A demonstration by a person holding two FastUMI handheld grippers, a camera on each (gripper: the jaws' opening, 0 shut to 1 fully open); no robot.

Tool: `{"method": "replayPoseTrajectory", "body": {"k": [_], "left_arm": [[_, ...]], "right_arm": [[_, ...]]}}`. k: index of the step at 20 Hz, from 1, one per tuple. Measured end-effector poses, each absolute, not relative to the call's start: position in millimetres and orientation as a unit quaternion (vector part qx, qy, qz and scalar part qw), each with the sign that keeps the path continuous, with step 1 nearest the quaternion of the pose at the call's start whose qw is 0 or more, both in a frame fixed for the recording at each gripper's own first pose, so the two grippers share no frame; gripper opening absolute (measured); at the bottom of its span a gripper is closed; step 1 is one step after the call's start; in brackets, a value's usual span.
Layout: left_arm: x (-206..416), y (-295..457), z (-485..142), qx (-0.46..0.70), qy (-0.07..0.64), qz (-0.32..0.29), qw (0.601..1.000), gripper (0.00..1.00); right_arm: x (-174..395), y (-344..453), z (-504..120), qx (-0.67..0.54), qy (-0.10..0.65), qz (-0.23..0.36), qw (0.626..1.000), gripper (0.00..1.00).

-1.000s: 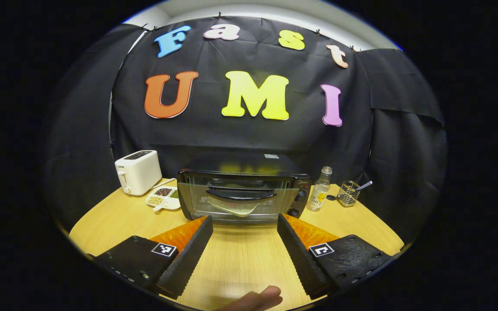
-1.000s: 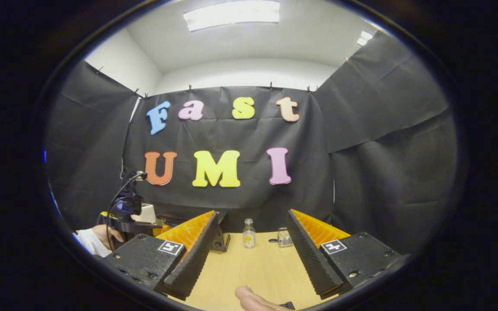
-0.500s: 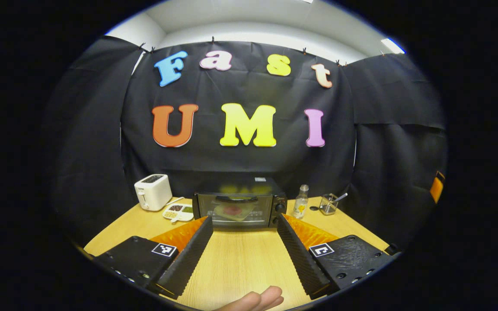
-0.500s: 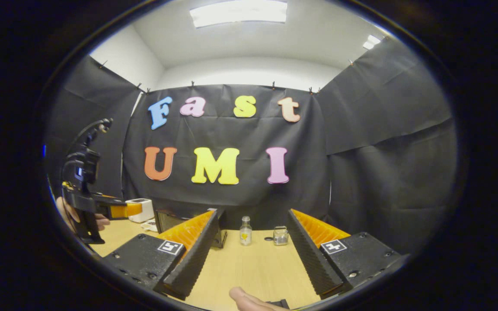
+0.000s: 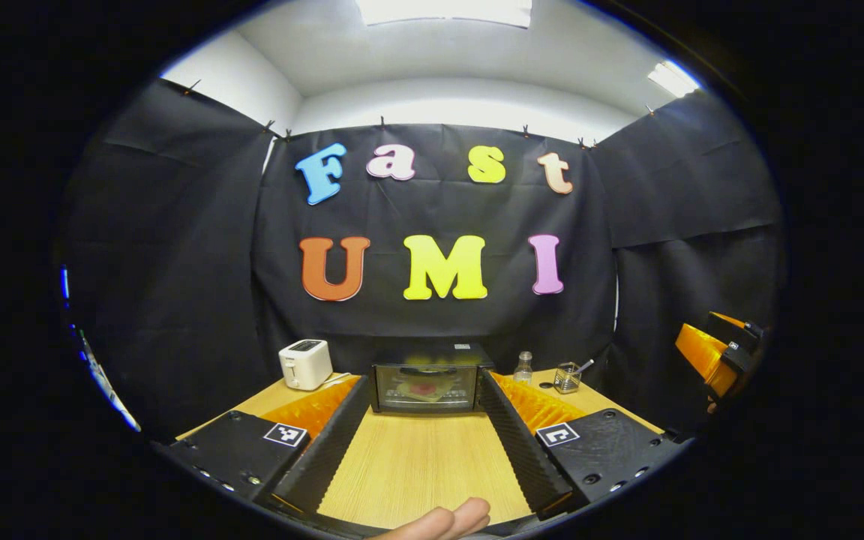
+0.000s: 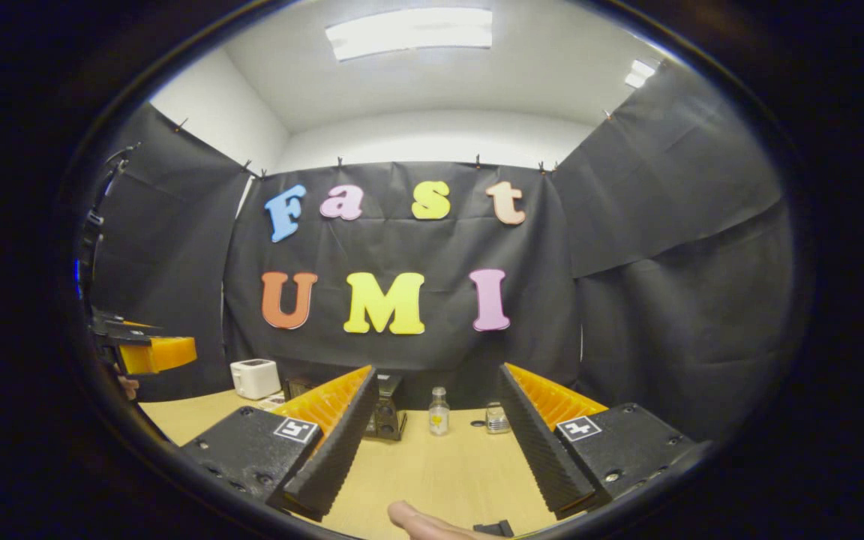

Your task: Open the electric oven with the left hand, put the food in, and close the electric oven.

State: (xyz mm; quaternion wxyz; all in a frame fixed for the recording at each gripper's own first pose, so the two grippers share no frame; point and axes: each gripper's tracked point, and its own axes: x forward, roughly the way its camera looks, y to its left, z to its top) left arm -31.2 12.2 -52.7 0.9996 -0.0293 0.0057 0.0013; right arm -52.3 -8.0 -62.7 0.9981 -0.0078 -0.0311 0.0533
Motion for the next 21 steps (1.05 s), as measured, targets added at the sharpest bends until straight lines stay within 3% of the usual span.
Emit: {"method": "replayPoseTrajectory", "body": {"k": [2,4,5,10,12,15,18,19,20,21], "left_arm": [[-47,0,-61,-0.041,0.004,-0.002,0.999,0.95],[-57,-9,-60,-0.032,0.002,-0.017,0.999,0.95],[-60,-10,-60,-0.024,0.001,-0.019,1.000,0.95],[-67,-13,-55,-0.015,-0.011,-0.019,1.000,0.95],[-66,-13,-57,-0.013,-0.012,-0.016,1.000,0.95],[-62,-14,-63,-0.012,-0.005,-0.014,1.000,0.95],[-60,-14,-66,-0.009,-0.002,-0.012,1.000,0.95],[-59,-15,-66,-0.009,-0.003,-0.011,1.000,0.84],[-58,-14,-66,-0.009,-0.004,-0.010,1.000,0.84],[-59,-13,-65,-0.011,-0.006,-0.008,1.000,0.84]], "right_arm": [[-55,-7,-66,-0.015,-0.034,0.054,0.998,0.96],[-58,-6,-68,-0.015,-0.034,0.059,0.998,1.00],[-58,-6,-68,-0.012,-0.034,0.060,0.998,0.96],[-59,-13,-69,-0.005,-0.033,0.054,0.998,0.96],[-61,-17,-61,0.009,-0.047,0.051,0.998,1.00],[-64,-24,-52,0.020,-0.060,0.046,0.997,0.96],[-63,-27,-56,0.020,-0.057,0.043,0.997,1.00],[-64,-26,-58,0.023,-0.055,0.046,0.997,1.00],[-64,-24,-56,0.034,-0.057,0.050,0.997,0.96],[-65,-22,-53,0.049,-0.064,0.057,0.995,1.00]]}}
